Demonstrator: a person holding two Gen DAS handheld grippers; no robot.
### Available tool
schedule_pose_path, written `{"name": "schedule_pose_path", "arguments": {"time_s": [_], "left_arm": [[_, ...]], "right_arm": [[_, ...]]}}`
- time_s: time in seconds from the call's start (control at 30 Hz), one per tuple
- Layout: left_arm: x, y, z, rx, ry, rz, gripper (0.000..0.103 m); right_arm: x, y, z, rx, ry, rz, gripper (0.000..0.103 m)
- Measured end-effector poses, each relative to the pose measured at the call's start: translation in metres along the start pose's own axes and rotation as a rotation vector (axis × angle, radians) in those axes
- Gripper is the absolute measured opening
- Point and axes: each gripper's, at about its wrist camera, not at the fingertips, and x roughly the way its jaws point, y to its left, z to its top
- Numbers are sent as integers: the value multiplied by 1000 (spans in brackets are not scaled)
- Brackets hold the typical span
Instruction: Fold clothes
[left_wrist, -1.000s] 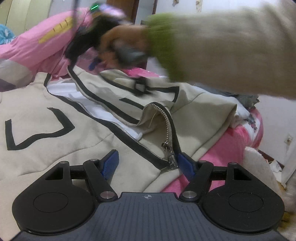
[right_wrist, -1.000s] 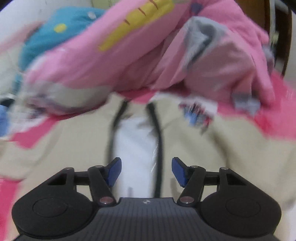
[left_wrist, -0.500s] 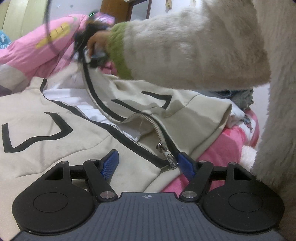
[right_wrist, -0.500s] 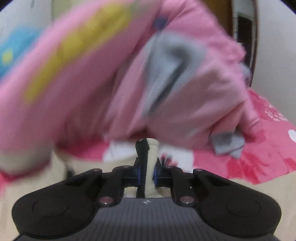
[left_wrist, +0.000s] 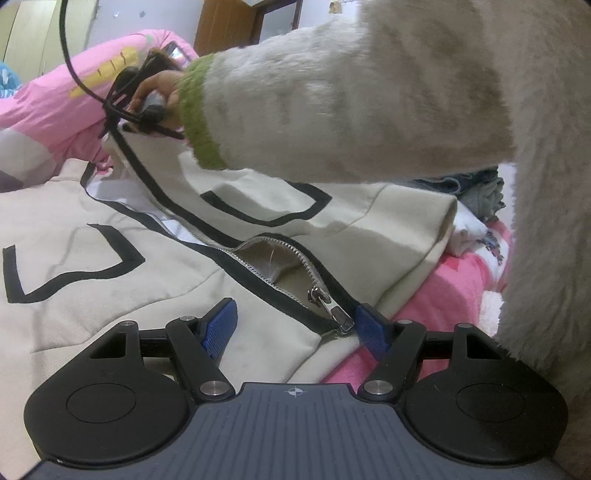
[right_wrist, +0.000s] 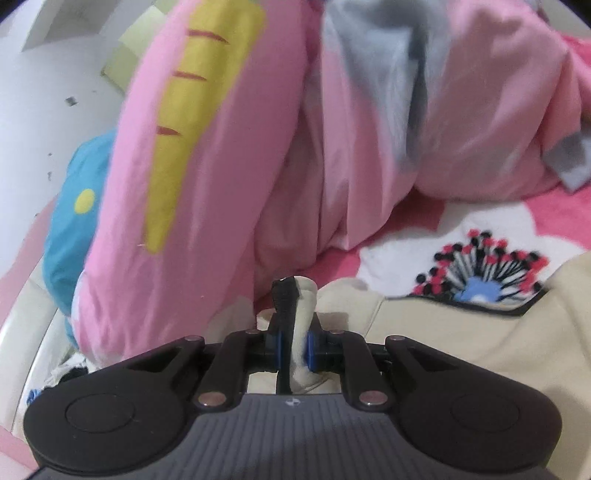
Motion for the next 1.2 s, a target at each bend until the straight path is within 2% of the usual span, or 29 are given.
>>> {"name": "schedule_pose_path", "arguments": {"time_s": [0.13,0.37,0.47,0.5,0.53,0.57,0.6,0.67,0.77,0.9,1.0,1.2], "left_arm": [[-6,-1,-2,-5,-9,-5,71],[-12,-6,-4,3,-12,-7,71],[-15,-7,-5,9,-11,-5,70],[-16,-7,-5,11,-10,-5,70],[-16,-7,-5,11,-8,-4,70],[-17,-8,-5,12,-6,-3,70],[-18,-8,-4,15,-4,-1,70],[-20,-9,-3,20,2,2,70],[-22,-10,-1,28,10,7,71],[-25,-11,2,31,20,12,71],[-27,-12,5,21,26,9,71],[-37,-19,19,34,11,15,71]], "right_arm": [[20,-3,3,26,14,15,15],[65,-27,-7,75,49,-11,16],[78,-45,-15,146,55,6,19],[77,-48,-13,177,60,17,25],[73,-46,-9,195,73,29,42],[69,-44,-4,207,89,41,50],[60,-38,1,207,94,31,53],[33,-24,14,163,82,0,55],[-30,-6,29,113,43,38,56],[-150,17,25,-37,-25,67,58],[-235,23,-8,-180,-80,-3,58],[-334,-4,-117,-291,-146,-170,53]]}}
